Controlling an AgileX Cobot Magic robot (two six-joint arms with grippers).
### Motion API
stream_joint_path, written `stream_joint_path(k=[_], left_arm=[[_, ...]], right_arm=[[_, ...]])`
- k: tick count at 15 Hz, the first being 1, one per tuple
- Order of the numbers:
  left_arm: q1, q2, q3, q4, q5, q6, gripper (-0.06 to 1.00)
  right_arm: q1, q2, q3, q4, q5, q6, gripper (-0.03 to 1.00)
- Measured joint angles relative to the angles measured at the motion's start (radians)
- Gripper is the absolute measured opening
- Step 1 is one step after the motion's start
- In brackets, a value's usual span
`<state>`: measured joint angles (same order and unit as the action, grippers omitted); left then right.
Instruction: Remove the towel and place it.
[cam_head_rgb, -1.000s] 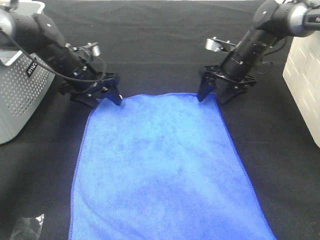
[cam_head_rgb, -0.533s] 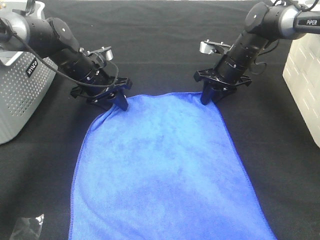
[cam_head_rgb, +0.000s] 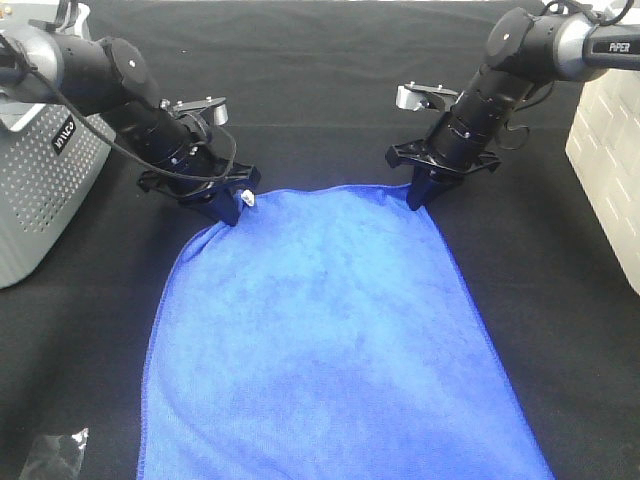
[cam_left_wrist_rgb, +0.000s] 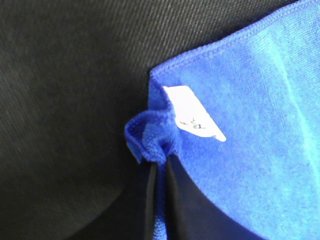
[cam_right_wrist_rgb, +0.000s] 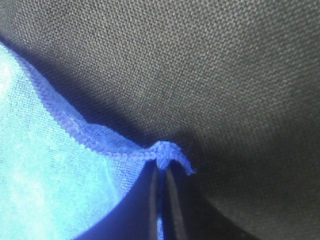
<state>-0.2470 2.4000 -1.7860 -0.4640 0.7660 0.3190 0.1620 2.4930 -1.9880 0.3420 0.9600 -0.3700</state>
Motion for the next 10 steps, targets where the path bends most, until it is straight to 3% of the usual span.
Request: stream_joint_path(k=[3, 10], left_arm=[[-0.002, 0.000, -0.107, 0.052, 0.003, 0.000, 0.02], [-0.002, 0.000, -0.311, 0.056, -0.037, 0.038, 0.02]], right_arm=[[0.007, -0.047, -0.003, -0.078, -0.087, 0.010, 0.00], [0.007, -0.115, -0.069, -0.132, -0.252, 0.022, 0.00]])
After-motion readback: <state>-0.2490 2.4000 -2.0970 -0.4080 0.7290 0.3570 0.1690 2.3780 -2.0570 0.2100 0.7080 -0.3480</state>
